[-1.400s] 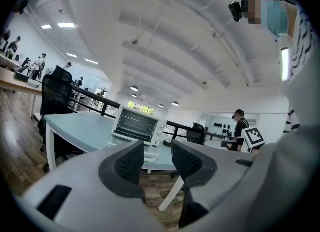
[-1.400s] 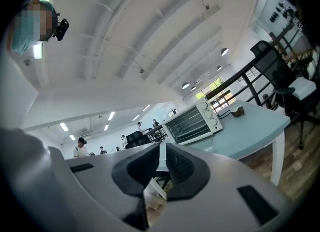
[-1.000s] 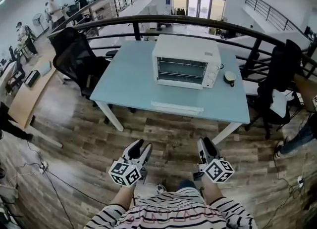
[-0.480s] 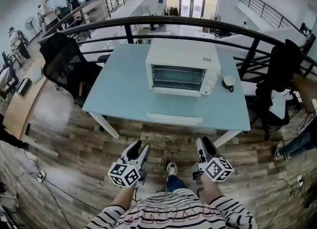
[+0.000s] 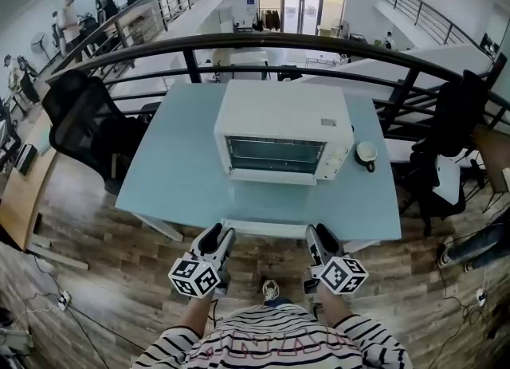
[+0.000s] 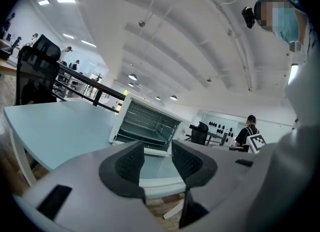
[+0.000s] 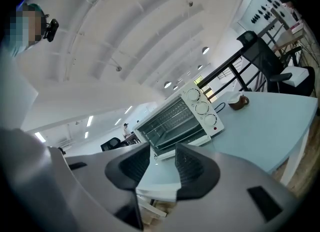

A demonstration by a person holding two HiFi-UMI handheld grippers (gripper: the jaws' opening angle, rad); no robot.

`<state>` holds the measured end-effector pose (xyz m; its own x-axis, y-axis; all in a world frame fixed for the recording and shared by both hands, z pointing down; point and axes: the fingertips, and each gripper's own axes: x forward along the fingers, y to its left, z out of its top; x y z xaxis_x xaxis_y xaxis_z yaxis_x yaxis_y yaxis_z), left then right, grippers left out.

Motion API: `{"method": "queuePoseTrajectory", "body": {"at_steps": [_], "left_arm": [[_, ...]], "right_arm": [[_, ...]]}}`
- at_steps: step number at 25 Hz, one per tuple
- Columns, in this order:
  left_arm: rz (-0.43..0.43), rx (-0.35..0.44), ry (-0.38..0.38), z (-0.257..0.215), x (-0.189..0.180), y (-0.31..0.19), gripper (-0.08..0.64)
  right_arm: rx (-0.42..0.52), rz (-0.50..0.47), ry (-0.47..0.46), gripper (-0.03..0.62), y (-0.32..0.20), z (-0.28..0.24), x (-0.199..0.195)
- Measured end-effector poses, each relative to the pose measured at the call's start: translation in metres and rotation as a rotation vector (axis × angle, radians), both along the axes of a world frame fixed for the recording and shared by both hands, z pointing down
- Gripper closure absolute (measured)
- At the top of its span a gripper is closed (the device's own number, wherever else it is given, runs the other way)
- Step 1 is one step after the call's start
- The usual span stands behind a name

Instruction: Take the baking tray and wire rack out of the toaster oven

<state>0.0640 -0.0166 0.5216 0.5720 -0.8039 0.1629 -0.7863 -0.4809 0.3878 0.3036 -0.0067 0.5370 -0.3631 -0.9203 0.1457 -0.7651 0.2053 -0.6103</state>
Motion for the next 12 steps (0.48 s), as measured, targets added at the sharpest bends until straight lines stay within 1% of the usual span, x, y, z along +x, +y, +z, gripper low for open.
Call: {"method": "queuePoseTrajectory", "body": {"at_steps": [5, 12], "left_arm": [[0.001, -0.028, 0.016, 0.008, 0.015, -0.052, 0.41], [0.009, -0.085, 0.07, 0.015, 0.025, -0.098, 0.41]], "right_arm": [[-0.024, -0.017, 0.0, 0.436, -0.046, 0.005, 0.009], [-0.07, -0.001, -0.004, 0.436, -0.086, 0.015, 0.013]]}}
